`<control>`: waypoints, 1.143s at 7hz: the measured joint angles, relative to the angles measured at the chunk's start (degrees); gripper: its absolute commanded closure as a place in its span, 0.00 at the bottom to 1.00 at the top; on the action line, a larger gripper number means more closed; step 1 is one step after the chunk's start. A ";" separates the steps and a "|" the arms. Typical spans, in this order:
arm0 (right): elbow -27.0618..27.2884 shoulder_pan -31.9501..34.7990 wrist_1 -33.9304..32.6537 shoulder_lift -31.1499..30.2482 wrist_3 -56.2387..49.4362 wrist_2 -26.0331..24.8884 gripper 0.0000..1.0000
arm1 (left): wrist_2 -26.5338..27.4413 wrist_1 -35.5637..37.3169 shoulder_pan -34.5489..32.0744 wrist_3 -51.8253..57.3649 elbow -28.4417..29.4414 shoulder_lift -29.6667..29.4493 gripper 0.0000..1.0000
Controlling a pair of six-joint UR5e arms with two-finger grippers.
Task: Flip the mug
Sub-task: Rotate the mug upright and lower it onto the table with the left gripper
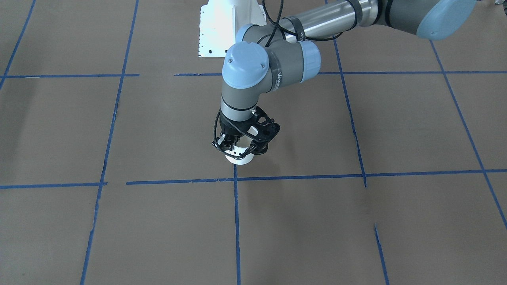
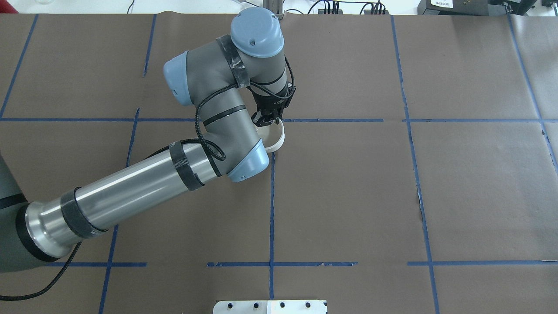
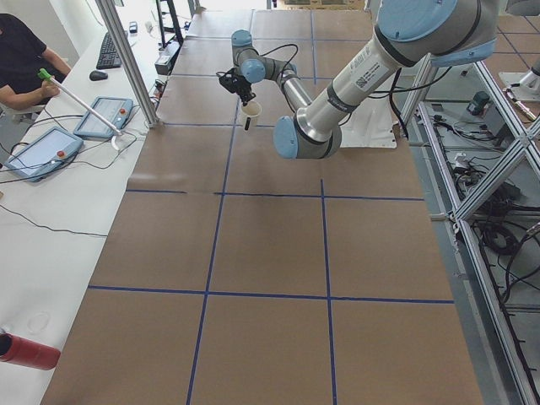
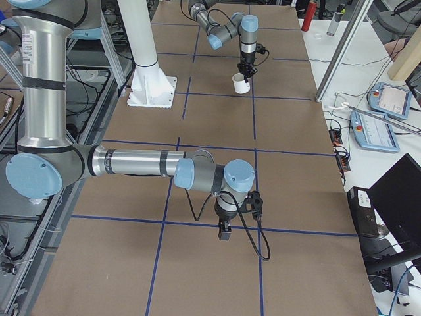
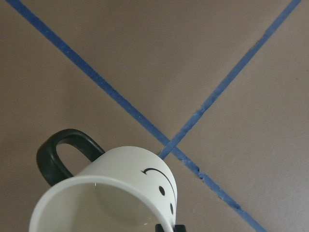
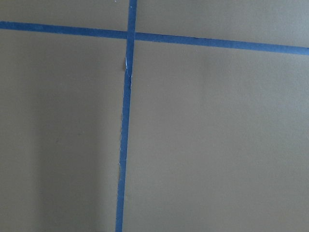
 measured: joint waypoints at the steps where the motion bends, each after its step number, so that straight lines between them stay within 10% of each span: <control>1: 0.00 0.00 0.00 0.00 0.00 0.00 0.00 | -1.62 1.14 0.25 -1.50 1.50 -0.77 1.00; 8: 0.00 0.00 0.00 0.00 0.00 0.00 0.00 | -5.17 1.21 2.53 -3.10 3.03 -1.09 0.97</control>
